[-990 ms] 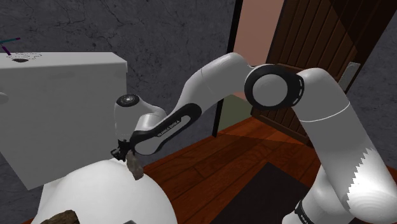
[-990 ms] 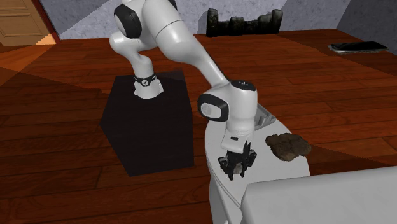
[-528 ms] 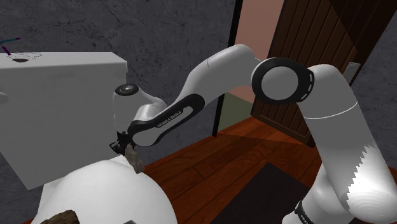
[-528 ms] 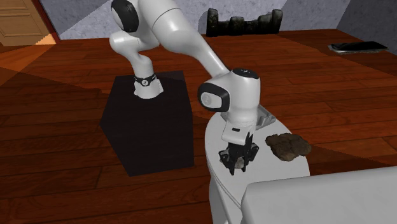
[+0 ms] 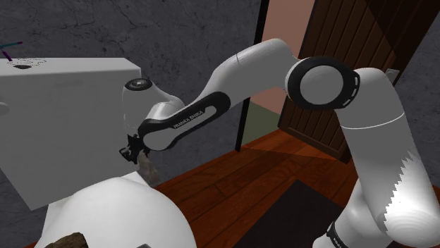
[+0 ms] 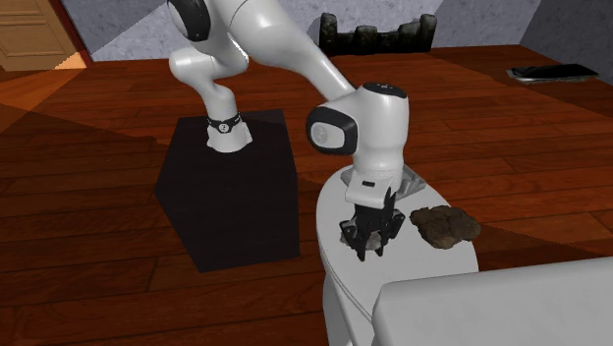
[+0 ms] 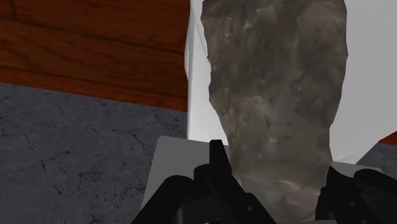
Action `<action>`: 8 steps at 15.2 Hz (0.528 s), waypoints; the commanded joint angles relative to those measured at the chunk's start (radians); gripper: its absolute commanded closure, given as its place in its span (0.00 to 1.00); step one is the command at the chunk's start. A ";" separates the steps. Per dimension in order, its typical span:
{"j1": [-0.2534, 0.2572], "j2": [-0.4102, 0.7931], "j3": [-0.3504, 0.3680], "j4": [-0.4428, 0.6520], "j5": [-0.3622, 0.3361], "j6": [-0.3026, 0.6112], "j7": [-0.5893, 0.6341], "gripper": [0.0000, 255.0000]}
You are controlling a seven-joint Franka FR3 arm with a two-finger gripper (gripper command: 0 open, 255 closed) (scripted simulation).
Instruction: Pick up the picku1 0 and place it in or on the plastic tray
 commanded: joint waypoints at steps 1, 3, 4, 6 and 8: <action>-0.002 -0.011 0.005 0.006 0.007 -0.017 -0.007 1.00; 0.008 -0.035 0.008 -0.026 0.004 -0.012 0.014 1.00; 0.019 -0.054 0.010 -0.056 0.000 -0.004 0.037 1.00; 0.042 -0.090 0.014 -0.113 -0.009 0.009 0.083 1.00; 0.067 -0.122 0.019 -0.163 -0.018 0.019 0.129 1.00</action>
